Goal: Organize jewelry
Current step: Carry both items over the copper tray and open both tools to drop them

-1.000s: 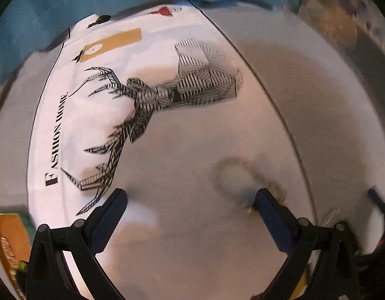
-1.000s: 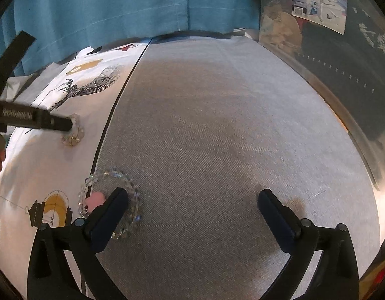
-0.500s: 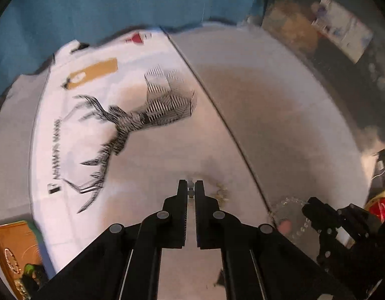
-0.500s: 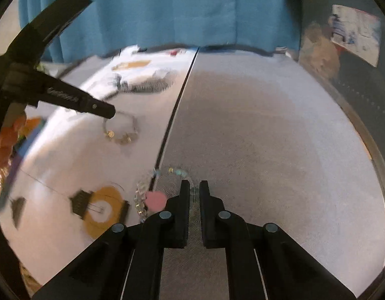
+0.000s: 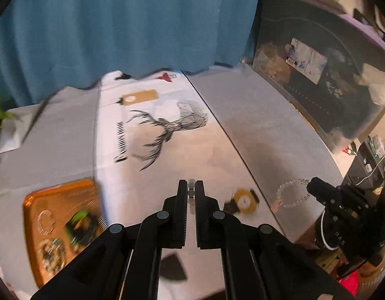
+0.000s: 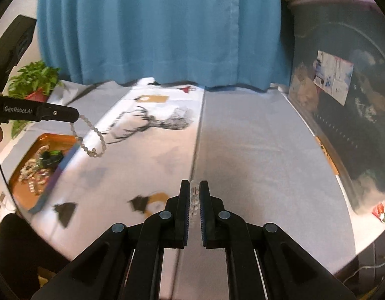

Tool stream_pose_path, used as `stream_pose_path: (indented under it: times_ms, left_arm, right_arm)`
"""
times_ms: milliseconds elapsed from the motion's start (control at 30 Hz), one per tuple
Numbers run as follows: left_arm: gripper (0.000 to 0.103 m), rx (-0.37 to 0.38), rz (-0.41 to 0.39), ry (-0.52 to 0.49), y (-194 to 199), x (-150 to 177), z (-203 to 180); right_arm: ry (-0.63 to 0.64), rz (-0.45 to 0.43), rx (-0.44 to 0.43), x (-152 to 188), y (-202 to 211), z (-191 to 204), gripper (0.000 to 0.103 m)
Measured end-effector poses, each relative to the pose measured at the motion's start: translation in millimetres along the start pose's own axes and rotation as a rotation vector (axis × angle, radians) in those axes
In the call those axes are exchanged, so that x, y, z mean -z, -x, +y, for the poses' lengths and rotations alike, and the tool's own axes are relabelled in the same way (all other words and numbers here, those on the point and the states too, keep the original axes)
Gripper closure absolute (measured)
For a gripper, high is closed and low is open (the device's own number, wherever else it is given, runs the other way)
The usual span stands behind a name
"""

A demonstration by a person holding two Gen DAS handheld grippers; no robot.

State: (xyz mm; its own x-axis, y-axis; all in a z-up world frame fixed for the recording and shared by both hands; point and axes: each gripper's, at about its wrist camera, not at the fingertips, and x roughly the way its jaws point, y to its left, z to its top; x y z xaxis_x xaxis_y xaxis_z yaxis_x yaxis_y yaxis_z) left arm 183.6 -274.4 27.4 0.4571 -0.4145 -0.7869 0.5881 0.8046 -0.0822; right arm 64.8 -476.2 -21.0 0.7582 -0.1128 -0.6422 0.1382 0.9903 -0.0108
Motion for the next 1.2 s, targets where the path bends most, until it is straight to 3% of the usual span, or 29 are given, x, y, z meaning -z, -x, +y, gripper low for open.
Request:
stream_pose_path:
  times_ms: [300, 567, 867, 1200]
  left_arm:
    - [0.099, -0.068, -0.064, 0.010, 98, 102, 17]
    - [0.099, -0.110, -0.086, 0.048, 154, 186, 28]
    - [0.099, -0.142, -0.058, 0.099, 179, 258, 32]
    - [0.099, -0.120, -0.020, 0.139, 181, 296, 23]
  right_arm:
    - [0.061, -0.054, -0.101, 35, 88, 79, 0.095]
    - [0.134, -0.037, -0.202, 81, 143, 148, 0.095]
    - [0.219, -0.016, -0.275, 124, 182, 205, 0.095]
    - [0.244, 0.039, -0.327, 151, 192, 231, 0.095]
